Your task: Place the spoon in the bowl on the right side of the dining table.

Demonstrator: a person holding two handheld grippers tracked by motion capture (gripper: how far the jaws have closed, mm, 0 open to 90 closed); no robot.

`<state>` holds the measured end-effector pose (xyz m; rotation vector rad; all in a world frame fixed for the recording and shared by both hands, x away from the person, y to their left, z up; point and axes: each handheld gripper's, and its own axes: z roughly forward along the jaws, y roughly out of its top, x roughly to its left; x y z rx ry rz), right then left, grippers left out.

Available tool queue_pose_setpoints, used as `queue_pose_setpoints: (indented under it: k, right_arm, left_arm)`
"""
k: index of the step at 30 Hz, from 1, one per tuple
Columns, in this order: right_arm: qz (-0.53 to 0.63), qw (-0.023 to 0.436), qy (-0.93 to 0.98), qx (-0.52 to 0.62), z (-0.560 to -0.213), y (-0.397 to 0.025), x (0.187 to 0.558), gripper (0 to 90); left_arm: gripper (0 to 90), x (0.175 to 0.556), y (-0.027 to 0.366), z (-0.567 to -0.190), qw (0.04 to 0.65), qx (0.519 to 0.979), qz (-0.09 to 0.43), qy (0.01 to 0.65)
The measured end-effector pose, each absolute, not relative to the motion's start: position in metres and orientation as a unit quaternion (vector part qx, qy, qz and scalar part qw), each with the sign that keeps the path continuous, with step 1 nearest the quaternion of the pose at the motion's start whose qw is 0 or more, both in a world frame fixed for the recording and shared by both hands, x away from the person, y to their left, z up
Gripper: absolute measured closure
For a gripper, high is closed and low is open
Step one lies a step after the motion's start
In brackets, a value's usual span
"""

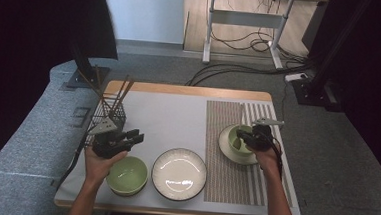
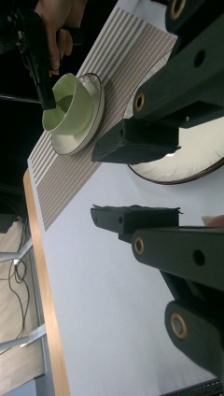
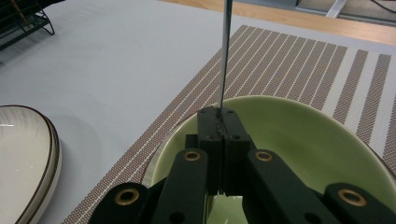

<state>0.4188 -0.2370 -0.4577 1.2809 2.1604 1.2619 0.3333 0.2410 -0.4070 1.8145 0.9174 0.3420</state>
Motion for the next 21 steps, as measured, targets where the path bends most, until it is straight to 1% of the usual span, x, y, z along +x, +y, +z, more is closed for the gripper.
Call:
queue_pose_setpoints:
  k: [21]
  right_arm:
    - [0.405,0.174,0.774,0.455,-0.4667,-0.2291,0.427,87.6]
  left_arm:
    - [67.4,0.3328,0.2476,-0.4072,0.518,0.75,0.141,0.386]
